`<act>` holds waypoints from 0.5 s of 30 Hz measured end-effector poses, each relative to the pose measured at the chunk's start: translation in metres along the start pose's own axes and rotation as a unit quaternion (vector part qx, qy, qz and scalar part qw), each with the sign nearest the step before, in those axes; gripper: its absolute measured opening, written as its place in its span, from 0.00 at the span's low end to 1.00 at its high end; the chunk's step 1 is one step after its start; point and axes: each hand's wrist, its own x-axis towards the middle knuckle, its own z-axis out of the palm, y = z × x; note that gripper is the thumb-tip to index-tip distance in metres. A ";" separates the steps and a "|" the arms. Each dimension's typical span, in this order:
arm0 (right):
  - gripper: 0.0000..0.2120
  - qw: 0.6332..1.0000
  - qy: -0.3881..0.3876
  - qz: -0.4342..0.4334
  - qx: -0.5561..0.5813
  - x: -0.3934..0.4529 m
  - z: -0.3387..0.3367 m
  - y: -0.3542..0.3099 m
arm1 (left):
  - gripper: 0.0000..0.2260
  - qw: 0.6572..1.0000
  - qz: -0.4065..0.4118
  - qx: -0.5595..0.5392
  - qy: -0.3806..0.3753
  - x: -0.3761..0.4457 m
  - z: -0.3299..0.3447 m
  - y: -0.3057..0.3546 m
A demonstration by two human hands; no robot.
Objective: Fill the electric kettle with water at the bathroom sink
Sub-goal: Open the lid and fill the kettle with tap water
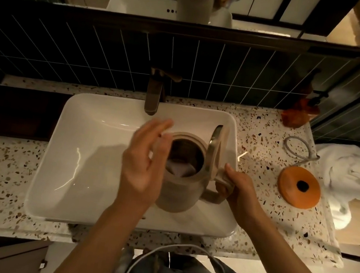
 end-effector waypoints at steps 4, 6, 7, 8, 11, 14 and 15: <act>0.19 0.999 0.019 0.005 0.038 0.006 0.001 -0.002 | 0.22 0.980 -0.186 -0.033 0.059 0.009 -0.009 -0.030; 0.19 0.999 0.016 0.003 0.039 0.011 0.003 -0.003 | 0.22 0.958 -0.273 -0.086 0.025 0.012 -0.007 -0.039; 0.18 0.999 0.011 0.001 0.039 0.013 0.004 -0.004 | 0.19 0.952 -0.288 -0.100 0.007 0.014 -0.005 -0.043; 0.18 0.999 0.006 0.000 0.041 0.016 0.006 -0.004 | 0.15 0.950 -0.292 -0.111 -0.004 0.015 -0.004 -0.049; 0.18 0.999 -0.003 0.014 0.039 0.028 0.013 -0.005 | 0.11 0.942 -0.303 -0.146 0.002 0.023 0.000 -0.061; 0.18 0.999 0.006 0.036 0.025 0.044 0.021 -0.004 | 0.14 0.928 -0.328 -0.178 0.022 0.035 0.001 -0.071; 0.19 0.999 0.010 0.047 0.020 0.050 0.025 -0.004 | 0.15 0.922 -0.338 -0.185 0.022 0.040 0.001 -0.075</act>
